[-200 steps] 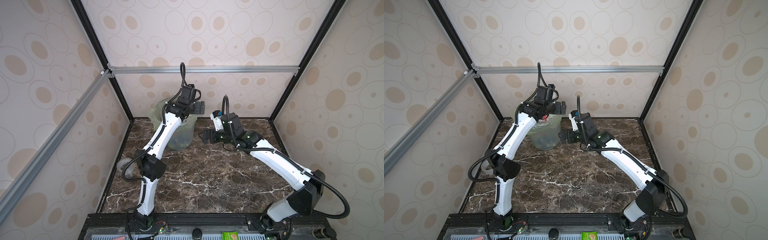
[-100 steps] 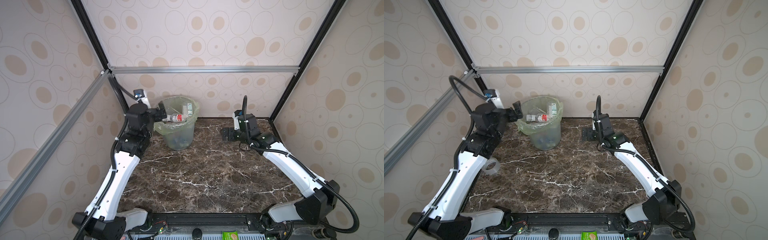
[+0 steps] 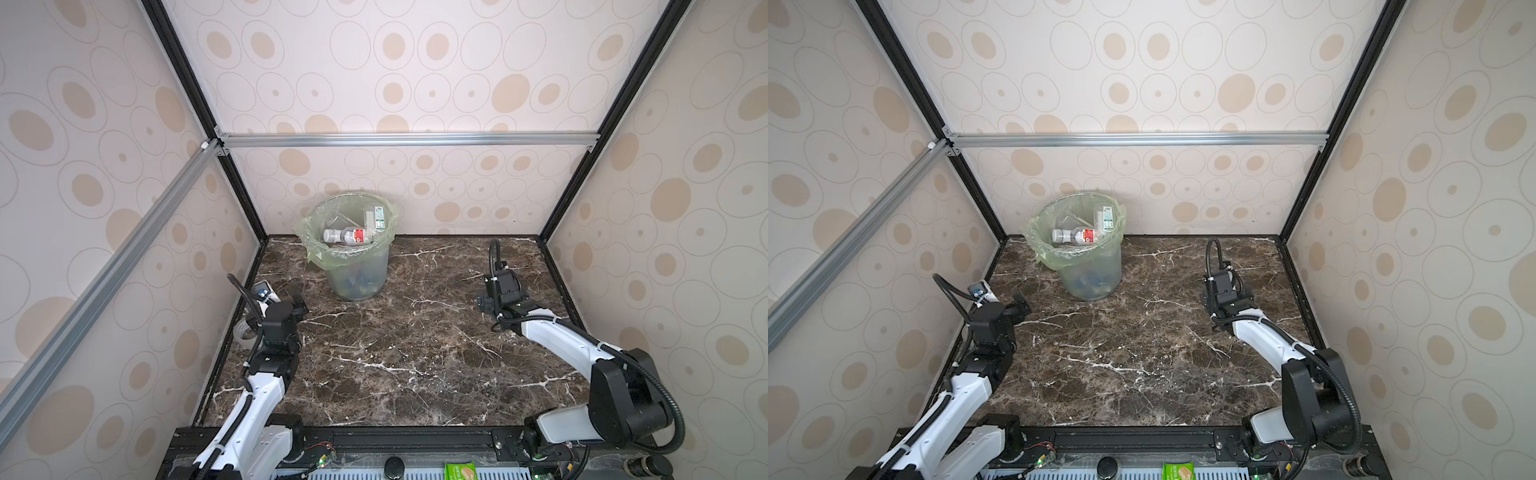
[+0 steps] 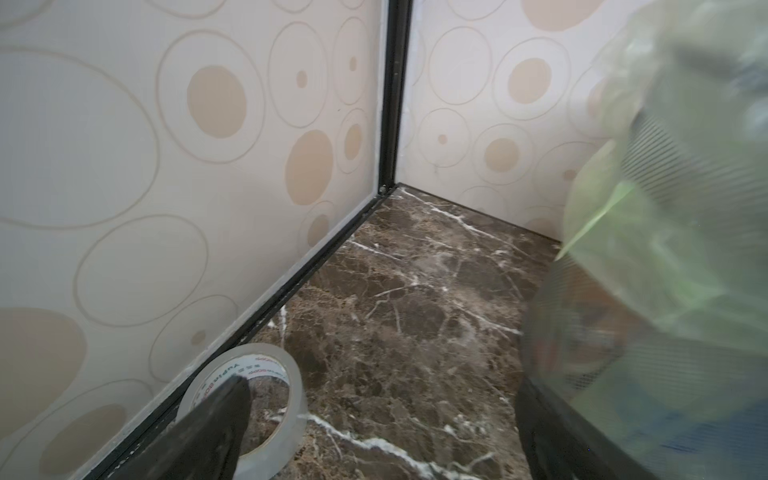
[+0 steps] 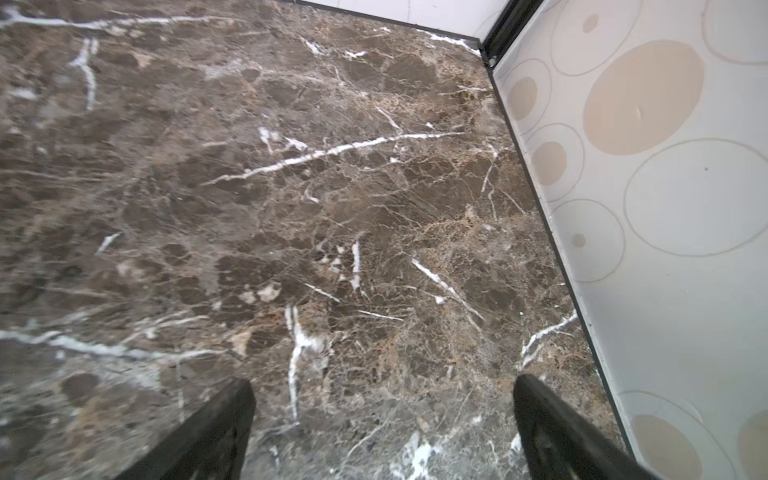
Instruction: Throw the plastic bottles in the bin
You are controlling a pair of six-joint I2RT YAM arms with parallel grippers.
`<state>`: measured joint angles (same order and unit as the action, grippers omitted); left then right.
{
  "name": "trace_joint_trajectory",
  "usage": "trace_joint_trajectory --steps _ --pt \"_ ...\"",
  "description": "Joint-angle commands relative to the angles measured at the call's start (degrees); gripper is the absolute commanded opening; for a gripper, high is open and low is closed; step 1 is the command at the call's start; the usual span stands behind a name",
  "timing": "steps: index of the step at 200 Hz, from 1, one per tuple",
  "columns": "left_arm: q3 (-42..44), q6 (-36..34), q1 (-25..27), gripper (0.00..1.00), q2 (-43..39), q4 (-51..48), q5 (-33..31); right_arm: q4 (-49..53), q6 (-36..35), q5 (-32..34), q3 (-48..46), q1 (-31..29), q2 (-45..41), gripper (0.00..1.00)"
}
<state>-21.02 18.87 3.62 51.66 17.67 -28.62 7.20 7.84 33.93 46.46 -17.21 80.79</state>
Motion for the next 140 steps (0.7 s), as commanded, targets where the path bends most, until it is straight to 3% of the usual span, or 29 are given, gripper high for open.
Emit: trace_joint_trajectory --steps 1,36,55,68,87,100,120,130,140 --pt "5.5 0.7 -0.6 0.99 3.5 19.3 -5.6 -14.3 -3.6 4.5 -4.4 0.9 -1.4 1.00" --pt "13.6 -2.9 -1.2 0.99 14.4 43.9 -4.0 -27.3 -4.5 -0.7 -11.0 2.7 -0.1 1.00" --pt "13.3 -6.1 -1.5 0.99 24.3 52.2 -2.5 -29.1 -6.7 -1.6 -11.6 2.7 2.2 1.00" --pt "12.7 -8.4 -1.7 0.99 25.1 53.3 0.6 -35.1 -8.5 -2.1 -14.6 2.7 3.1 1.00" --pt "16.7 -11.5 -1.9 0.99 33.1 71.4 2.6 -40.7 -10.5 -2.3 -17.5 2.6 2.8 1.00" --pt "15.5 -12.7 -1.6 0.99 31.9 65.8 8.5 -48.1 -13.1 -2.5 -20.4 2.8 2.7 1.00" --pt "14.1 -15.1 -1.5 0.99 35.6 66.6 14.0 -57.4 -13.1 -0.7 -23.7 3.0 5.2 1.00" --pt "14.4 -16.3 -1.4 0.99 41.1 75.9 13.3 -62.1 -14.3 -0.5 -24.8 3.0 6.7 1.00" --pt "13.4 -14.8 -1.4 0.99 37.2 66.2 13.7 -63.6 -14.1 -0.4 -25.5 3.0 7.0 1.00"
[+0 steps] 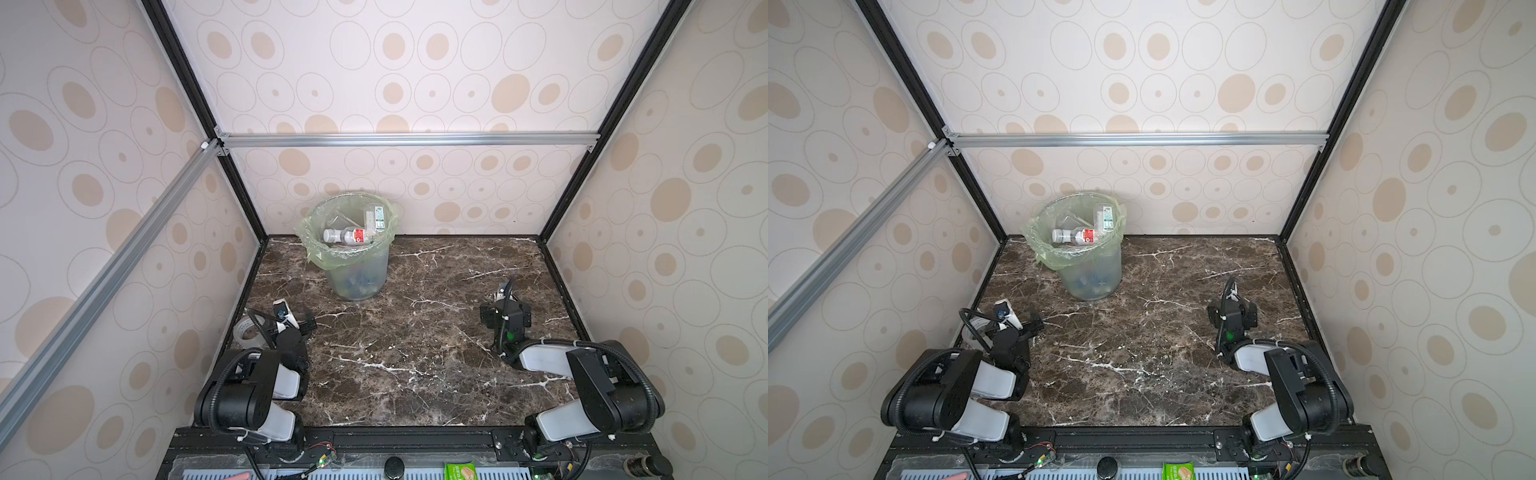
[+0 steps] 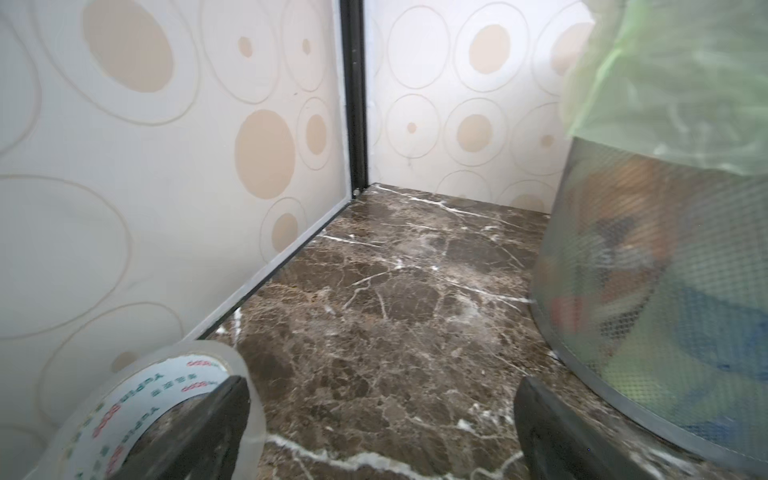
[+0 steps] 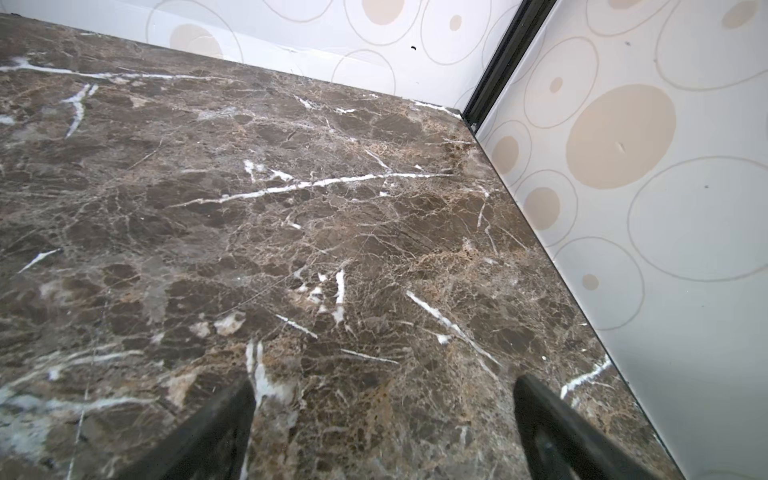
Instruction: Throw the plastic bottles in the bin
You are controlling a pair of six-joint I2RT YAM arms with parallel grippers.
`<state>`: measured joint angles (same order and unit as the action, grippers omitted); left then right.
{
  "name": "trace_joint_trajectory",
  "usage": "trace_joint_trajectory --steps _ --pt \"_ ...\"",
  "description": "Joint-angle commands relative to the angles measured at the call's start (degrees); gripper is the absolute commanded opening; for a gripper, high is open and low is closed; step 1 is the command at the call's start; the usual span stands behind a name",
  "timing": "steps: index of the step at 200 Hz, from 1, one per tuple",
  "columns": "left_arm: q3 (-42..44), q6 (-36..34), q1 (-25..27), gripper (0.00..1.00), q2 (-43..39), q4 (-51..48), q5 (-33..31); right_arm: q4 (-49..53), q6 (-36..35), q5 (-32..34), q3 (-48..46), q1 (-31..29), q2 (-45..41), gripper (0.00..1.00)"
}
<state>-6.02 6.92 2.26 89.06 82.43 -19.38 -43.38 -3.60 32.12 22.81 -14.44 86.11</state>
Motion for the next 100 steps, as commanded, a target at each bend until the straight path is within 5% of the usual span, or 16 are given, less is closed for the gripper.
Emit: trace_joint_trajectory --steps 1,24,46,58,74,100 --pt "-1.9 -2.8 -0.1 0.99 -0.4 0.7 4.4 -13.0 -2.6 1.5 -1.9 0.2 1.5 1.00" --pt "-1.7 -3.3 0.0 0.99 0.5 3.0 4.8 -11.9 -0.7 -1.2 -3.0 1.3 -0.2 1.00" --pt "-1.8 -3.6 -0.1 0.99 1.0 3.4 5.6 -12.9 3.5 -11.0 -5.3 6.2 0.1 1.00" --pt "-4.0 -3.9 -0.1 0.99 1.5 0.2 5.5 -21.2 2.6 -10.6 -5.4 7.3 4.8 1.00" --pt "-6.1 -4.9 0.4 0.99 1.0 -3.6 7.5 -8.6 4.8 -11.7 -2.9 7.5 0.9 1.00" --pt "-6.5 -5.9 0.5 0.99 1.6 -3.5 8.8 -9.1 4.0 -11.8 -1.4 8.0 2.9 1.00"
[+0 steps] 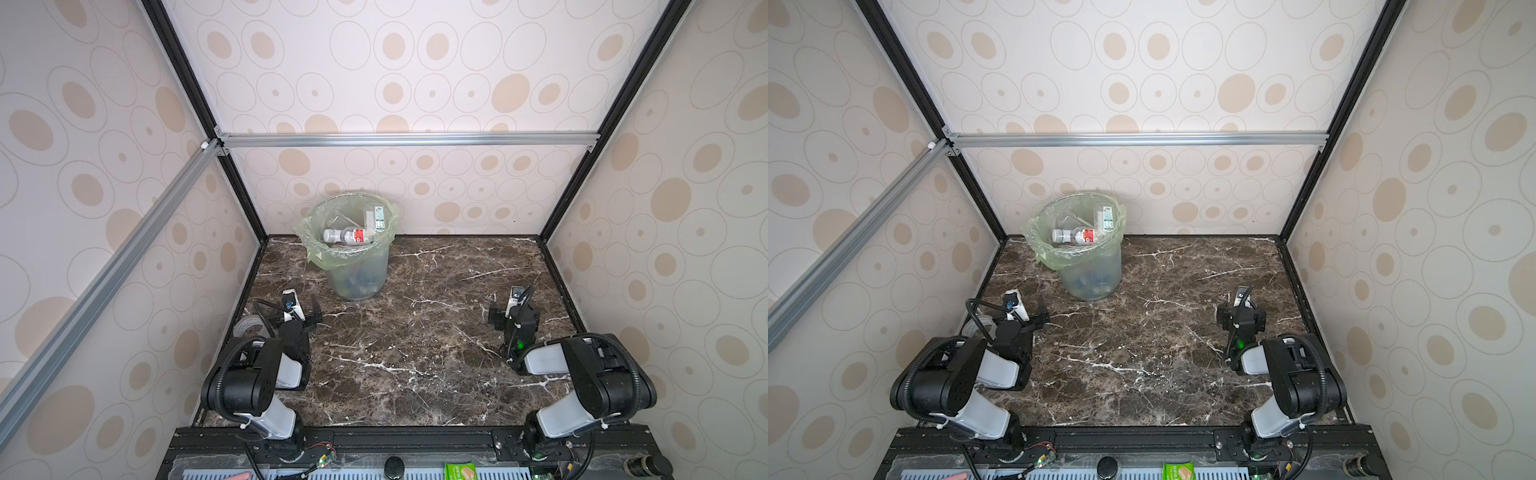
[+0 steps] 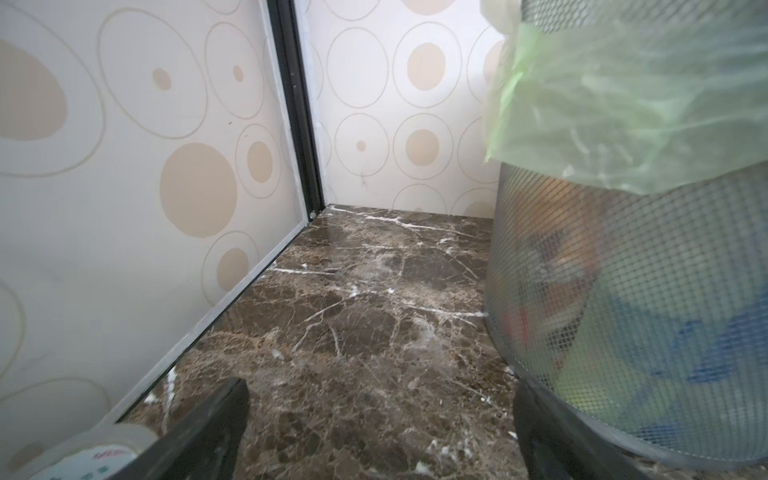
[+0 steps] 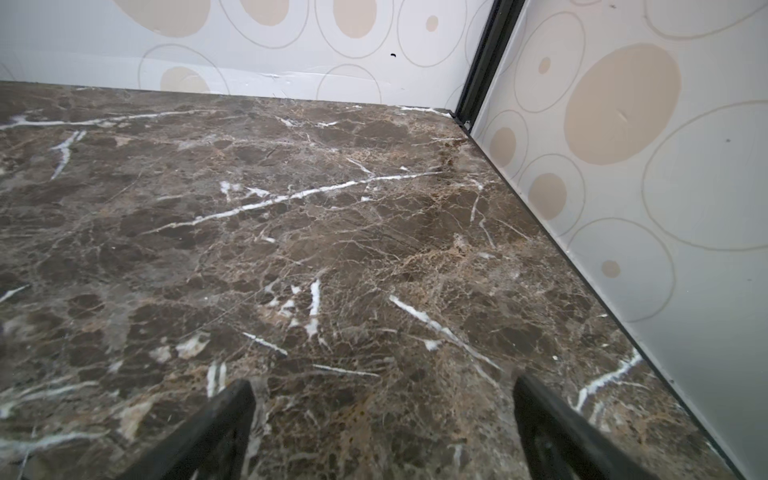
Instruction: Throw the plastic bottles in the bin
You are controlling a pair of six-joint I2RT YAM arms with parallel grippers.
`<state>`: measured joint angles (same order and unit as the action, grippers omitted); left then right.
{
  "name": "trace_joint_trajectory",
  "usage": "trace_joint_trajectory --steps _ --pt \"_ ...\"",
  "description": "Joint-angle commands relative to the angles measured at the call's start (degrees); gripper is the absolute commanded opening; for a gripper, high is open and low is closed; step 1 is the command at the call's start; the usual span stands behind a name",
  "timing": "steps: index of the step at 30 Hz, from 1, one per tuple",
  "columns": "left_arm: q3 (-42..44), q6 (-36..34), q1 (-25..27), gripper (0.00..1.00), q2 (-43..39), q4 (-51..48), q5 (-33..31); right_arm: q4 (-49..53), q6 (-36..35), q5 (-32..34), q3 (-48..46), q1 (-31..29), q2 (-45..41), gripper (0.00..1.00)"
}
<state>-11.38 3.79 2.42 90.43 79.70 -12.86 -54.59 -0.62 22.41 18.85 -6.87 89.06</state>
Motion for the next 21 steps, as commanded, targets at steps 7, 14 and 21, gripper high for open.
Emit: trace_joint_trajectory --steps 7,14,21 --pt "-1.2 -2.7 0.3 0.99 0.2 -0.9 2.3 4.8 1.5 -2.5 3.8 0.7 -0.3 1.00" --pt "-2.3 -2.3 0.0 0.99 0.5 -3.1 2.9 5.2 1.6 -2.6 4.0 0.7 -0.5 1.00" --pt "-1.3 -2.6 0.0 0.99 0.1 -1.5 2.8 5.2 1.7 -2.6 3.9 0.8 -0.5 1.00"
